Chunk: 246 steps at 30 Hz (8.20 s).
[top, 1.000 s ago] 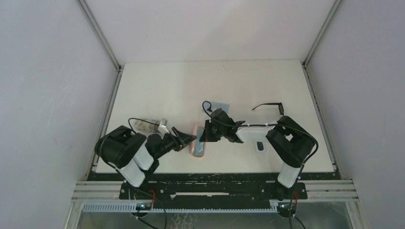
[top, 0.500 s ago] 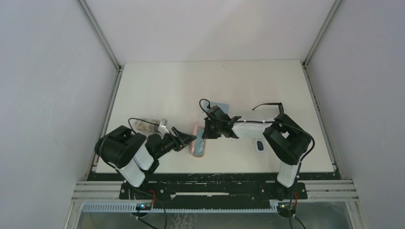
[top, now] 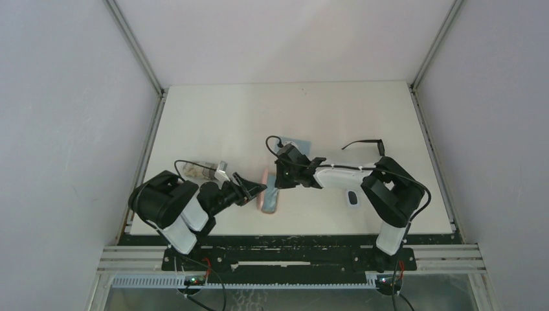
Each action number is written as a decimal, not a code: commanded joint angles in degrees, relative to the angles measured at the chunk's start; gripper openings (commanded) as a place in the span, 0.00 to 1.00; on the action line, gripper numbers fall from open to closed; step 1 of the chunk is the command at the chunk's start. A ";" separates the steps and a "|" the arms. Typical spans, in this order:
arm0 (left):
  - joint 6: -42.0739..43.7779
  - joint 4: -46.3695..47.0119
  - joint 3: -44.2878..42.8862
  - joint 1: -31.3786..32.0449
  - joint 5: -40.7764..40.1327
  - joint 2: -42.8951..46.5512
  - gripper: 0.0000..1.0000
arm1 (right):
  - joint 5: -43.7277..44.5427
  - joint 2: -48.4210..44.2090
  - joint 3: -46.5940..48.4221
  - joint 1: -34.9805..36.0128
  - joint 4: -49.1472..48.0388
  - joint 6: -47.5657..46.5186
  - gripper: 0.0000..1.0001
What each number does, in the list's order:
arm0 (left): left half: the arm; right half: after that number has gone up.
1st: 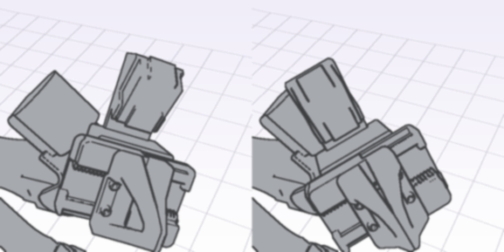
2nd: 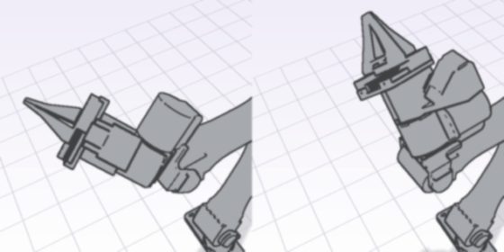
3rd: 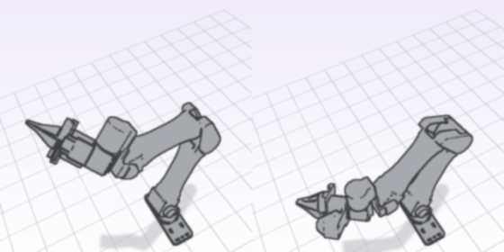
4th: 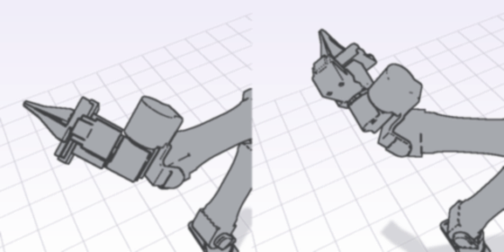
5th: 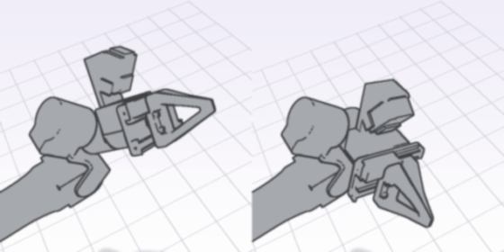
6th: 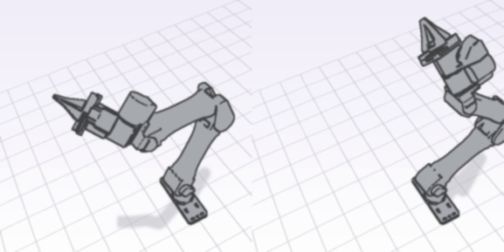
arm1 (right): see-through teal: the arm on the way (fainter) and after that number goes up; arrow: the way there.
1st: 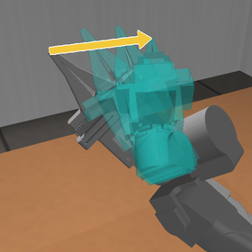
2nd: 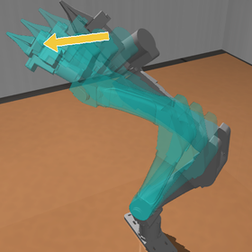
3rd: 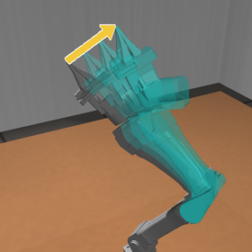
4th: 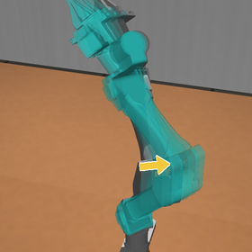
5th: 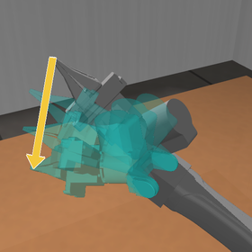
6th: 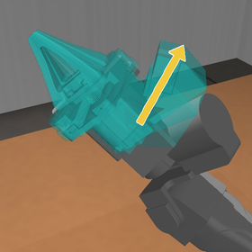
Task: Organize the sunglasses
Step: Adjust the glasses cleaning cloth on the sunglasses case, then pick up the sunglasses from the center of the board, then place the sunglasses in the sunglasses case.
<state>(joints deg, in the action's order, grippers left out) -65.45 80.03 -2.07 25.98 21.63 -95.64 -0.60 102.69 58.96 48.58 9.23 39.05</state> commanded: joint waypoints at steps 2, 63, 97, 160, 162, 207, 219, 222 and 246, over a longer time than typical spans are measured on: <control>-0.47 3.64 -1.37 0.04 0.22 -0.17 0.16 | -1.35 -8.38 -1.34 0.40 -3.67 -2.98 0.12; -1.11 3.64 -2.32 -0.05 1.09 -0.78 0.15 | 40.59 -4.61 0.63 -8.85 41.32 -14.83 0.32; -0.92 3.64 -2.33 -0.49 1.75 -1.31 0.14 | 43.20 -2.32 1.95 -10.97 43.04 -14.88 0.25; -2.01 3.63 -1.35 -0.75 -0.07 0.12 0.09 | -21.42 -14.07 -25.64 -11.48 -43.41 24.93 0.00; -2.03 3.68 -1.36 -0.71 -0.02 0.20 0.09 | -21.21 -12.28 -25.64 -10.87 -45.42 25.27 0.00; -1.95 3.64 -1.71 -0.72 0.26 -0.42 0.08 | -16.34 -0.97 -19.73 -6.31 -42.22 24.85 0.00; -1.96 3.65 -1.82 -0.77 0.78 -0.61 0.08 | -18.21 2.94 -17.31 -5.79 -43.39 24.90 0.00; -2.03 3.65 -1.89 -0.71 0.73 -0.56 0.08 | -18.52 3.64 -16.61 -5.77 -42.58 24.42 0.04; -1.87 3.62 -1.61 -0.75 0.30 -0.42 0.08 | -9.69 -9.41 -16.07 -5.30 -23.62 13.12 0.18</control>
<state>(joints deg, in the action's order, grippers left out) -66.94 80.14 -2.76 25.06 21.23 -96.64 -11.40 94.87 40.82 42.52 -15.90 54.46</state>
